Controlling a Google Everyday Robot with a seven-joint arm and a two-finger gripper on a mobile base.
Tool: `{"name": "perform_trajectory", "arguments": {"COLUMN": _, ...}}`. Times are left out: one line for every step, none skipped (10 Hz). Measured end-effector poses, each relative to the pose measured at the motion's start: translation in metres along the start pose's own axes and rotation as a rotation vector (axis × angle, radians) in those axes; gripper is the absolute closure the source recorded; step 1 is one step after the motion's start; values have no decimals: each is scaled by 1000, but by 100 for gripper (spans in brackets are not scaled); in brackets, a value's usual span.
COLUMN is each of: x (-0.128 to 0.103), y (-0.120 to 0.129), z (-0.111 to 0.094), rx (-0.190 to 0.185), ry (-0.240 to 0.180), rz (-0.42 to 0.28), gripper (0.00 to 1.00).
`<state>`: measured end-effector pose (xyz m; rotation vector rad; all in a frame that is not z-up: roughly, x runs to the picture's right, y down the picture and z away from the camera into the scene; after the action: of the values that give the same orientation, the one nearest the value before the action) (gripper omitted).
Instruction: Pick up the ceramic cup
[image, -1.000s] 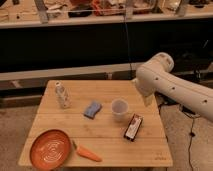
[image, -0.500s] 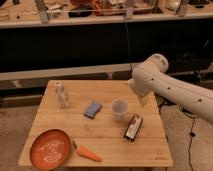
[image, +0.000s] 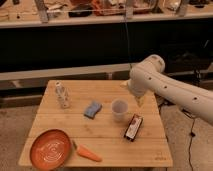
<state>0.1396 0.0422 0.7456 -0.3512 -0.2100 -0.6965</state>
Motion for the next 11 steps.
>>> {"name": "perform_trajectory", "arguments": {"x": -1, "y": 0, "z": 3, "rx": -1, "ry": -8, "rz": -15, "gripper": 20}}
{"name": "perform_trajectory", "arguments": {"x": -4, "y": 4, "z": 12, "rx": -3, "ry": -24, "rz": -39, "gripper": 20}}
{"name": "perform_trajectory", "arguments": {"x": -6, "y": 4, "z": 18, "rx": -3, "ry": -32, "rz": -56, "gripper": 20}}
{"name": "perform_trajectory", "arguments": {"x": -8, "y": 4, "z": 21, "rx": -3, "ry": -38, "rz": -68, "gripper": 20}}
{"name": "perform_trajectory", "arguments": {"x": -9, "y": 4, "z": 23, "rx": -3, "ry": -47, "rz": -85, "gripper": 20}}
{"name": "perform_trajectory", "arguments": {"x": -11, "y": 5, "z": 26, "rx": -4, "ry": -54, "rz": -98, "gripper": 20}}
{"name": "perform_trajectory", "arguments": {"x": -12, "y": 7, "z": 31, "rx": -6, "ry": -62, "rz": -118, "gripper": 20}}
{"name": "perform_trajectory", "arguments": {"x": -14, "y": 9, "z": 38, "rx": -8, "ry": -71, "rz": -134, "gripper": 20}}
{"name": "perform_trajectory", "arguments": {"x": -17, "y": 9, "z": 45, "rx": -7, "ry": -79, "rz": -156, "gripper": 20}}
{"name": "perform_trajectory", "arguments": {"x": -19, "y": 10, "z": 49, "rx": -8, "ry": -85, "rz": -171, "gripper": 20}}
{"name": "perform_trajectory", "arguments": {"x": -21, "y": 13, "z": 54, "rx": -10, "ry": -90, "rz": -186, "gripper": 20}}
